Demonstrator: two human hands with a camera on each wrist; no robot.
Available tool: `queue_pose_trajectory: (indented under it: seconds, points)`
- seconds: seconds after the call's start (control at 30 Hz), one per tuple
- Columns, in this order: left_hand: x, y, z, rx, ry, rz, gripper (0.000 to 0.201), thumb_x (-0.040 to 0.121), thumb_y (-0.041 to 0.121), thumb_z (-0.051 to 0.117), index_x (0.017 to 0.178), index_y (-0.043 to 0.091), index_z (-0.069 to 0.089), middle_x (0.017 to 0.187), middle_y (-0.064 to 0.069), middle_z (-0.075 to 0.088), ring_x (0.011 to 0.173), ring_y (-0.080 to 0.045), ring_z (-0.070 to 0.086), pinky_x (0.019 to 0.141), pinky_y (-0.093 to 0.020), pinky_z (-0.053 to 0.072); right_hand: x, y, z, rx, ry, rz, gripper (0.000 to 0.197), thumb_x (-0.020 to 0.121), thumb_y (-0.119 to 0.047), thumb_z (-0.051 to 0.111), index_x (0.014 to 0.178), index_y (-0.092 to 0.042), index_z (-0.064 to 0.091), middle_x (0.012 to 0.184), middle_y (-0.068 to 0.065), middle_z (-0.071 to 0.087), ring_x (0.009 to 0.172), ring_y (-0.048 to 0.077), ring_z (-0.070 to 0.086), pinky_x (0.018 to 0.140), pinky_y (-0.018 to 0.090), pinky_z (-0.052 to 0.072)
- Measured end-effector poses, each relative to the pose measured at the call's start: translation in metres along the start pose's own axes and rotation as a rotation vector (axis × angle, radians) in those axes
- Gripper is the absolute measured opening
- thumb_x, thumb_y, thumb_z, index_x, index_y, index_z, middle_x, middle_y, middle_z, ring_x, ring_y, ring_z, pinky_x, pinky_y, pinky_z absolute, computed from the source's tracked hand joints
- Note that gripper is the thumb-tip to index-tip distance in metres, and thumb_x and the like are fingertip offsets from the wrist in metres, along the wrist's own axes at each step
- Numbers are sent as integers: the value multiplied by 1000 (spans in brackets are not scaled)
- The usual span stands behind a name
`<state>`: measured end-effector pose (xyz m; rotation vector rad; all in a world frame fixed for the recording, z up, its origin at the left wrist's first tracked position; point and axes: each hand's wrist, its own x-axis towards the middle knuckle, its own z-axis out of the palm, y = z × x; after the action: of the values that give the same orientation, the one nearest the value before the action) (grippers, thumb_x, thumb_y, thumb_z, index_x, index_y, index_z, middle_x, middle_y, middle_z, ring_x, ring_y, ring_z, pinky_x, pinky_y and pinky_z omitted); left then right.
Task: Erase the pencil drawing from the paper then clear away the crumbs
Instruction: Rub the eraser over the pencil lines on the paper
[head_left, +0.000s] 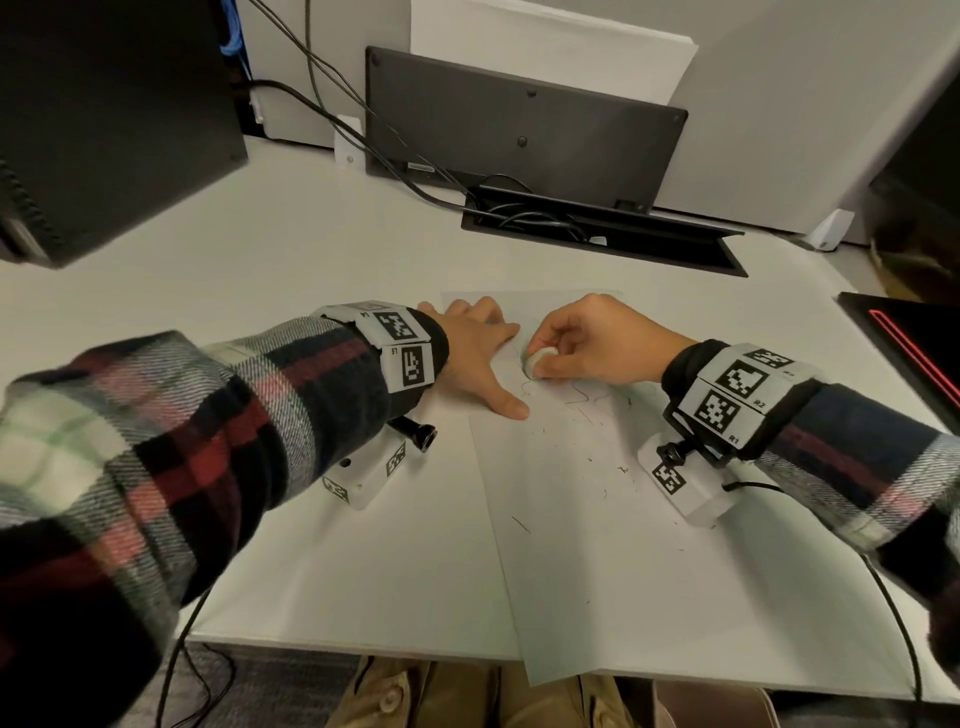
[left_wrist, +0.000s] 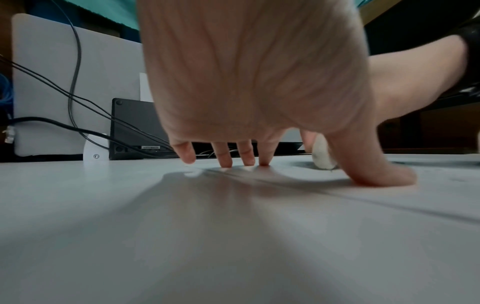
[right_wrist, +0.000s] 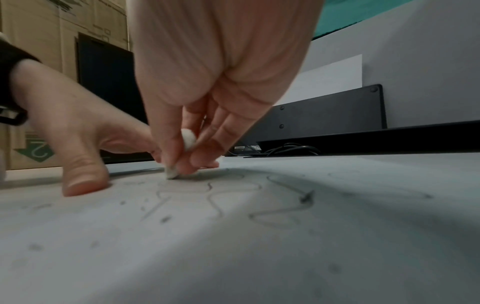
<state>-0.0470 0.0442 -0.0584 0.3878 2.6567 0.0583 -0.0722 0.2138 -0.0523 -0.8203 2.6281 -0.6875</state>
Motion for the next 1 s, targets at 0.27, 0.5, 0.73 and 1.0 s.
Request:
queue_pose_trajectory:
  seconds: [0.27,0.5,0.73,1.0]
  points:
    - [2,1,-1,0,-126,-17,120,66,75,58,147,30,-19,155,6,-22,143,-17,-15,114,-46,0,8,-5,-2,-136,19,-47,13,80,-16,69,91,-9,71,66,-16,58,56,-10,51,55,5,39]
    - [3,1,-2,-1,-153,-23,121,65,75,58,145,30,-21,154,7,-25,142,-17,-20,114,-48,-4,7,-3,-1,-117,-32,-38,12,79,-16,71,90,-11,71,70,-10,64,58,-7,53,57,8,42]
    - [5,1,0,1,-149,-18,123,63,77,59,146,31,-19,155,6,-24,143,-18,-19,114,-47,-2,3,-9,2,-51,-102,-18,9,79,-17,72,86,-11,70,66,-10,63,54,-1,54,60,11,44]
    - [6,0,0,-3,-149,-18,124,63,76,59,146,30,-20,155,5,-24,142,-19,-20,114,-47,-3,4,-10,3,-68,-82,-34,11,78,-16,72,88,-12,72,72,-6,65,54,-3,52,58,9,41]
